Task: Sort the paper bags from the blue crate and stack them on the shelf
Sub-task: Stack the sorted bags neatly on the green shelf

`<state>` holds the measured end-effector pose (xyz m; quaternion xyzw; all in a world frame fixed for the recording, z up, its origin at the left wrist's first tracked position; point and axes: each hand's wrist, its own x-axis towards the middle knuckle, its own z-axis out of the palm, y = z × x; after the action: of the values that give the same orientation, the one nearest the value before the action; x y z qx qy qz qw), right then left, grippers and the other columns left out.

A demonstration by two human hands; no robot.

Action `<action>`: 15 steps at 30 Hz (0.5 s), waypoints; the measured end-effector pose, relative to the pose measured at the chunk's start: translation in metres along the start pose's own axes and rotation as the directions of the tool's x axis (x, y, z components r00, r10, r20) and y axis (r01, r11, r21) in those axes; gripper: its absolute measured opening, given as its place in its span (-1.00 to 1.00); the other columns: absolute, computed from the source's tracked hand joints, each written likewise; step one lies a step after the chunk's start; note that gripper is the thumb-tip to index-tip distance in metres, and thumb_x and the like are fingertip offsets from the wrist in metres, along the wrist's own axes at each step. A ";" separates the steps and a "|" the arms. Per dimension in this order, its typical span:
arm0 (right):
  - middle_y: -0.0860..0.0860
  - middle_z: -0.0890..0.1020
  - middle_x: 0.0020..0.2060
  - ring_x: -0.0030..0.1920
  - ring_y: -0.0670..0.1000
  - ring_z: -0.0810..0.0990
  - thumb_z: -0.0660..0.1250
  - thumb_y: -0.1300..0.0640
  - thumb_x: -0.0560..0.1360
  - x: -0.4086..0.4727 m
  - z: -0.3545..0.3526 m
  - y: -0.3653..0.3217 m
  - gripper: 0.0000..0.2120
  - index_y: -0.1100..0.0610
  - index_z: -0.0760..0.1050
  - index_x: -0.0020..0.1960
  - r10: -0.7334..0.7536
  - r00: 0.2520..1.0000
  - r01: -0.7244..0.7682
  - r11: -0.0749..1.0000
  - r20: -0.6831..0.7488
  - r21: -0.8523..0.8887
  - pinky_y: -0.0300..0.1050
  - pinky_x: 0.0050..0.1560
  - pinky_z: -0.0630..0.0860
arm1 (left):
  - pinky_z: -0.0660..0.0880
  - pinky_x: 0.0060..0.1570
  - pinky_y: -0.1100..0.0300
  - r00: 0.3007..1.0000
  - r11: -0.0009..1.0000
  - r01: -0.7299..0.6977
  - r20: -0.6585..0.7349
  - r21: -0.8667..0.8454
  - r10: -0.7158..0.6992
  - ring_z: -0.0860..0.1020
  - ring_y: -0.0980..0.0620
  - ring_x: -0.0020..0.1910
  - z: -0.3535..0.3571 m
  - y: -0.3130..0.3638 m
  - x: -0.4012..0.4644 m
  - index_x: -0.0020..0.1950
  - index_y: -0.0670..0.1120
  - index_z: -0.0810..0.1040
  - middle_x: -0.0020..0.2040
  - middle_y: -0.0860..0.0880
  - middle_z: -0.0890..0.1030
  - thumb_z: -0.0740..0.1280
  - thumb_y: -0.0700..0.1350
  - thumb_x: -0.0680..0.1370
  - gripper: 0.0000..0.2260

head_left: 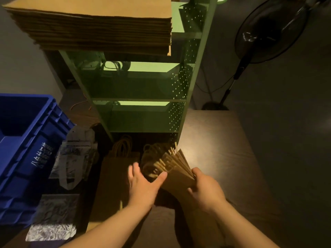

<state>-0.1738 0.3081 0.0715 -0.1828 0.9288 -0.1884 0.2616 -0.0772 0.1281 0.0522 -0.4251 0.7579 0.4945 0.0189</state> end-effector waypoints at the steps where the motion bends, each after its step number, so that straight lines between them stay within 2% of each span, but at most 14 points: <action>1: -0.13 0.65 0.03 -0.08 -0.11 0.59 0.42 0.04 0.53 -0.003 -0.004 0.000 -0.63 -0.16 0.35 0.26 -0.042 0.999 0.041 0.996 -0.011 -0.084 -0.20 -0.07 0.57 | 0.12 0.57 -0.16 0.992 0.991 -0.123 0.001 0.045 0.123 -0.02 -0.10 0.66 -0.009 0.004 0.000 0.69 0.03 -0.12 0.69 0.05 -0.15 0.50 0.33 0.40 0.11; 2: -0.14 0.65 0.00 -0.09 -0.09 0.58 0.41 0.01 0.53 -0.005 -0.006 0.001 -0.64 -0.18 0.35 0.24 -0.085 0.996 0.079 0.985 -0.035 -0.152 -0.17 -0.04 0.57 | 0.08 0.58 -0.19 0.976 0.966 -0.213 0.065 0.143 0.206 -0.11 -0.08 0.66 -0.015 0.007 0.002 0.68 0.07 -0.20 0.67 0.10 -0.23 0.53 0.34 0.36 0.18; 4: -0.15 0.64 -0.06 -0.08 -0.05 0.59 0.40 -0.08 0.53 -0.007 -0.002 0.006 -0.69 -0.22 0.34 0.19 -0.173 0.981 0.145 0.953 -0.088 -0.265 -0.09 0.06 0.56 | 0.04 0.58 -0.21 0.931 0.844 -0.354 0.243 0.403 0.274 -0.25 -0.08 0.65 -0.017 0.007 0.004 0.64 0.16 -0.35 0.64 0.10 -0.30 0.54 0.39 0.29 0.27; 6: -0.17 0.62 -0.09 -0.05 -0.04 0.58 0.39 -0.06 0.54 -0.005 0.006 0.012 -0.71 -0.23 0.31 0.14 -0.204 0.973 0.160 0.937 -0.112 -0.312 -0.04 0.15 0.51 | 0.03 0.57 -0.18 0.866 0.731 -0.484 0.384 0.481 0.321 -0.20 -0.11 0.66 -0.014 0.002 0.012 0.55 0.30 -0.48 0.67 0.10 -0.24 0.57 0.38 0.27 0.31; 9: -0.20 0.60 0.03 0.07 -0.05 0.56 0.40 -0.07 0.52 -0.001 0.012 0.021 -0.63 -0.25 0.29 0.21 -0.216 0.969 0.171 0.938 -0.120 -0.303 0.00 0.25 0.45 | 0.15 0.58 -0.20 0.794 0.705 -0.576 0.490 0.414 0.360 -0.03 -0.03 0.67 -0.007 -0.005 0.027 0.43 0.44 -0.54 0.67 0.22 -0.16 0.62 0.30 0.24 0.34; 11: -0.18 0.56 0.19 0.20 -0.03 0.51 0.38 -0.13 0.52 -0.002 0.017 0.027 -0.53 -0.24 0.26 0.35 -0.233 0.967 0.190 0.930 -0.104 -0.315 0.02 0.33 0.39 | 0.21 0.58 -0.18 0.773 0.777 -0.548 0.541 0.309 0.330 0.04 0.02 0.66 -0.002 -0.003 0.036 0.44 0.49 -0.49 0.68 0.20 -0.05 0.67 0.22 0.22 0.35; 13: -0.15 0.51 0.29 0.27 0.00 0.47 0.36 -0.19 0.51 -0.006 0.023 0.031 -0.43 -0.19 0.20 0.44 -0.251 0.965 0.208 0.914 -0.081 -0.349 0.05 0.39 0.35 | 0.16 0.60 -0.07 0.745 0.833 -0.519 0.579 0.190 0.332 0.07 0.08 0.64 0.005 -0.001 0.042 0.51 0.45 -0.40 0.67 0.16 0.01 0.71 0.10 0.22 0.37; 15: -0.12 0.49 0.33 0.31 0.03 0.45 0.36 -0.21 0.51 -0.009 0.027 0.031 -0.37 -0.17 0.16 0.47 -0.246 0.967 0.204 0.910 -0.073 -0.360 0.06 0.43 0.32 | 0.13 0.59 0.02 0.734 0.849 -0.515 0.573 0.120 0.364 0.09 0.14 0.61 0.010 0.000 0.046 0.61 0.32 -0.26 0.65 0.14 0.08 0.72 -0.01 0.24 0.33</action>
<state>-0.1596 0.3314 0.0403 -0.3208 0.9338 -0.0597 0.1466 -0.1104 0.1073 0.0267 -0.0717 0.8618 0.4738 0.1664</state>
